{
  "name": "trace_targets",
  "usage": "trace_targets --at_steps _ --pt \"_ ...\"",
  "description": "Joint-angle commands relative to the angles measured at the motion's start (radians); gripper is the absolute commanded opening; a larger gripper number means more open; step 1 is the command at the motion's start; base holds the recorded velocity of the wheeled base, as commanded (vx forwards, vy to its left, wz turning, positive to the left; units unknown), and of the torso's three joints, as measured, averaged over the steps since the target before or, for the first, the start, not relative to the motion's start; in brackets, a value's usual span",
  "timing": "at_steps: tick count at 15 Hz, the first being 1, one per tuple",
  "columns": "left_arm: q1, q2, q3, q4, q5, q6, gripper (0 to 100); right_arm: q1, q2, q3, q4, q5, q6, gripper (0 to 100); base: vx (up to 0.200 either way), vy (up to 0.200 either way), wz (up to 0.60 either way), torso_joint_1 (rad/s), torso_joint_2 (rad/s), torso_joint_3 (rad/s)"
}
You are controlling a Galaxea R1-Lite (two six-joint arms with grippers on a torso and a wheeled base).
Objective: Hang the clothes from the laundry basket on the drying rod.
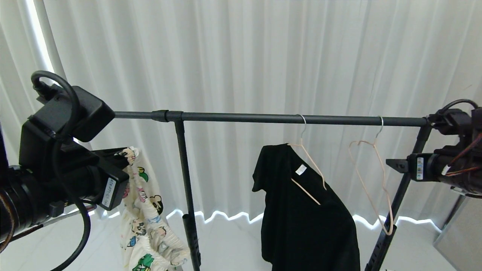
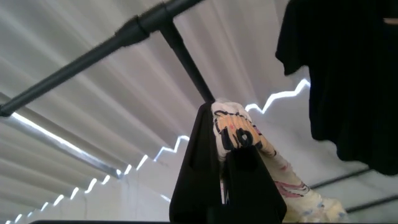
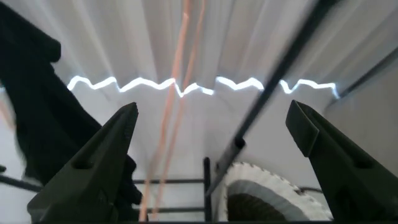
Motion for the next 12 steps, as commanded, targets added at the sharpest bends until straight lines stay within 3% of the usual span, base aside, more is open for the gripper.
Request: trace_targets --at_steps 1,3,6,12 --pt "-0.001 0.002 0.007 -0.03 0.0 0.002 0 0.01 0.116 -0.003 -0.041 0.0 0.022 100 0.0 0.0 0.0 0.0 0.0 0.0" --pt "-0.003 0.01 0.009 -0.057 0.0 0.002 0 0.072 0.139 -0.003 -0.04 -0.002 0.106 100 0.0 0.0 0.0 0.0 0.0 0.0" --pt "-0.003 0.03 0.009 -0.108 0.0 0.002 0 0.079 0.181 -0.001 -0.04 -0.005 0.198 100 0.0 0.0 0.0 0.0 0.0 0.0" --pt "-0.001 0.039 0.016 -0.128 0.0 0.002 0 0.078 0.234 0.01 -0.038 -0.009 0.241 100 0.0 0.0 0.0 0.0 0.0 0.0"
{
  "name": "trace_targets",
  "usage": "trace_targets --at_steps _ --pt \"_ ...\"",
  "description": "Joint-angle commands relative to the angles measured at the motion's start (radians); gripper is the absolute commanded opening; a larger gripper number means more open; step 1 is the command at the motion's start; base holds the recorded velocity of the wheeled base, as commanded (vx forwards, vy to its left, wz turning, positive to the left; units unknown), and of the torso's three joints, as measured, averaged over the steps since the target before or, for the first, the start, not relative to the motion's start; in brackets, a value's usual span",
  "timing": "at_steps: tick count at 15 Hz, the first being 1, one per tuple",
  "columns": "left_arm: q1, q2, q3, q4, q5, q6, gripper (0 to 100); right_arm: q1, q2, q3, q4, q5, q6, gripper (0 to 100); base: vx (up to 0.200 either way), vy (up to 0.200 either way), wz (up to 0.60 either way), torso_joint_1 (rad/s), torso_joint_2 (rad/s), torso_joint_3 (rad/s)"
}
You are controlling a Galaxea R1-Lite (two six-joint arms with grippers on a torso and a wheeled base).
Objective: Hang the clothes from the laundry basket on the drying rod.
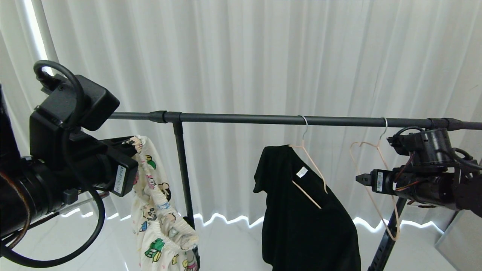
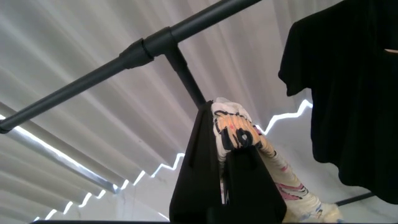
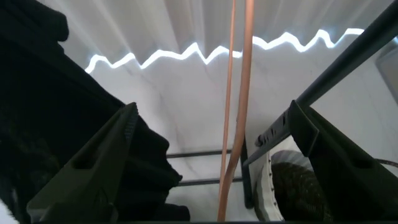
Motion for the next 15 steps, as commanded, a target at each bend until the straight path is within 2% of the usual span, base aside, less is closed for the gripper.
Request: trace_targets --at_steps 1,5,6,15 --pt "0.0 0.004 0.001 0.0 0.0 0.0 0 -0.001 0.011 0.009 0.001 -0.001 0.001 100 0.0 0.0 0.0 0.0 0.0 0.0" --pt "0.003 0.011 -0.002 -0.005 0.0 -0.002 0 -0.008 0.009 0.013 0.001 -0.012 0.001 100 0.0 0.0 0.0 0.0 0.0 0.0" --pt "0.003 0.015 -0.002 -0.011 0.0 -0.002 0 -0.008 0.011 0.013 0.001 -0.012 0.001 0 0.0 0.0 0.0 0.0 0.0 0.0" --pt "0.008 0.018 -0.002 -0.028 0.0 -0.002 0 -0.007 -0.029 0.012 0.0 -0.012 0.013 0 0.0 0.0 0.0 0.0 0.0 0.0"
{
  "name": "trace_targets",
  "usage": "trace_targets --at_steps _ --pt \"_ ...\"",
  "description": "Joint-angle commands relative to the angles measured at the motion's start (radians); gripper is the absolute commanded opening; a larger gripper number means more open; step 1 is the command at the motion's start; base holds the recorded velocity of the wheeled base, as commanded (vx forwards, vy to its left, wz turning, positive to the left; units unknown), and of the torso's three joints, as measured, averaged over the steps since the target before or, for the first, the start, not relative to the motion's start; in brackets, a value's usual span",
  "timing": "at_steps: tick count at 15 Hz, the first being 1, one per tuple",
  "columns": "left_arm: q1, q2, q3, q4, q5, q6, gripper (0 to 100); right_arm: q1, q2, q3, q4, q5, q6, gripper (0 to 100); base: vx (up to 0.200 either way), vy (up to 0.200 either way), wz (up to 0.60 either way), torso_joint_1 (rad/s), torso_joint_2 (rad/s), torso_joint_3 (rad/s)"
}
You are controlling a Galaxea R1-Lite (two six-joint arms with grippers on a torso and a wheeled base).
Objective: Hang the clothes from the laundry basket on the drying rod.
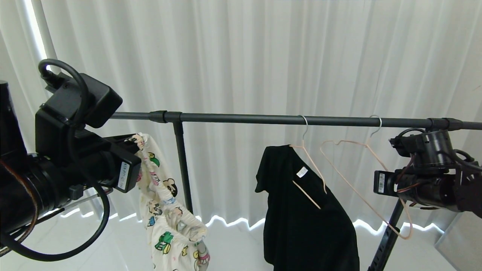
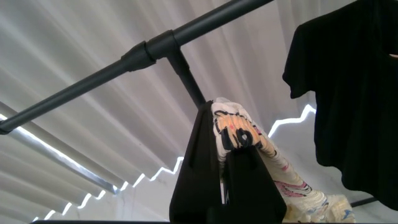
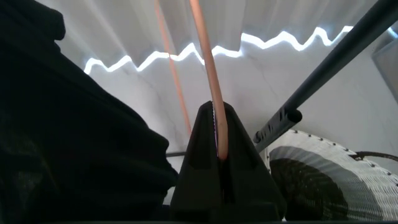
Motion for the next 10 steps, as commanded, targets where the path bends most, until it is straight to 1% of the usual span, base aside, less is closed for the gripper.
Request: trace_targets --at_steps 1,8,10 --pt "0.0 -0.001 0.0 0.0 0.001 0.0 0 0.003 -0.025 0.0 -0.001 0.0 -0.001 0 0.0 0.0 0.0 0.0 0.0 0.0" --pt "0.0 -0.001 0.001 -0.028 0.001 0.002 0 0.004 -0.161 0.005 -0.001 0.0 -0.051 0 0.0 0.0 0.0 0.0 0.0 0.0" --pt "0.0 -0.001 0.001 -0.028 0.001 0.002 0 0.004 -0.198 0.039 -0.001 0.0 -0.094 0 0.0 0.0 0.0 0.0 0.0 0.0"
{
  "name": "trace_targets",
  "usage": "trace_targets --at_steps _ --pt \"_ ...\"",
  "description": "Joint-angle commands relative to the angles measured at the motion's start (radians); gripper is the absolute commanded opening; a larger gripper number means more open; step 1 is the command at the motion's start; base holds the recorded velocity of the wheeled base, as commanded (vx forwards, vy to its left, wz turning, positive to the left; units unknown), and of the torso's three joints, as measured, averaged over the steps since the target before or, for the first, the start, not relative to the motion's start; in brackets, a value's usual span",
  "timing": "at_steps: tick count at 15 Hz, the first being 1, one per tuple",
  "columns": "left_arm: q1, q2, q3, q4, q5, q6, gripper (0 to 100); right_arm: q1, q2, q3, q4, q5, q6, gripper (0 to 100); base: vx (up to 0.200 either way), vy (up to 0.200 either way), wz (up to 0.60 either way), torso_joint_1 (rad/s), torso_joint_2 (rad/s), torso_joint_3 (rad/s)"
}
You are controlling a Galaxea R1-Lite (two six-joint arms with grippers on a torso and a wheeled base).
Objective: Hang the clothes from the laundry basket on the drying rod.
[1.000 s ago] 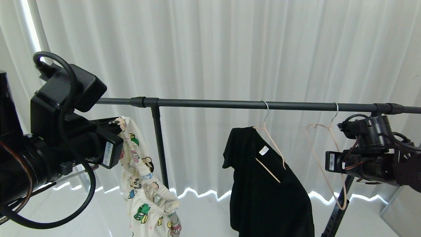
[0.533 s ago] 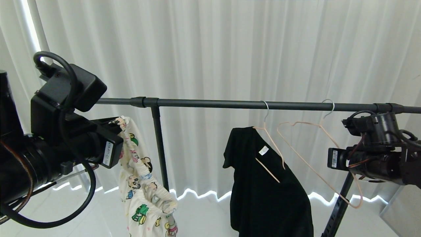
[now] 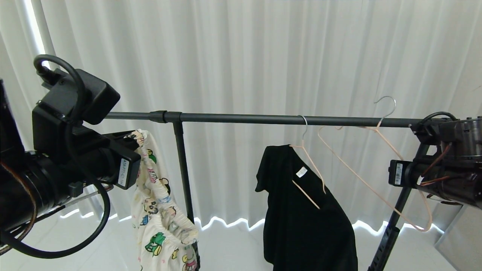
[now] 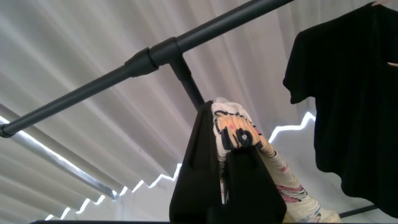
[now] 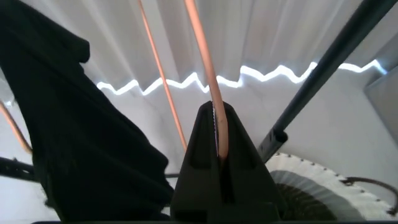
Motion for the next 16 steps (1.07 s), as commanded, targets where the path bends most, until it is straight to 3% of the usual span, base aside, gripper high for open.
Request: trace_targets --at_steps 1,4,11,16 --pt "-0.001 0.001 0.001 -0.001 0.001 0.0 0 0.001 -0.076 0.056 0.0 0.0 -0.044 0 0.0 0.0 0.0 0.0 0.0 0.0" --pt "-0.001 0.004 0.001 -0.001 0.002 0.001 0 0.001 -0.181 0.158 -0.005 0.0 -0.127 0 0.0 0.0 0.0 0.0 0.0 0.0" --pt "-0.005 0.013 0.0 -0.001 0.001 0.001 0 0.011 -0.415 0.316 0.001 0.017 -0.31 0 -0.2 0.0 0.0 0.0 0.0 0.003" --pt "-0.008 0.022 0.0 -0.001 0.001 0.0 0 0.149 -0.492 0.341 0.047 0.02 -0.339 0 -0.2 0.0 0.0 -0.001 0.01 0.002"
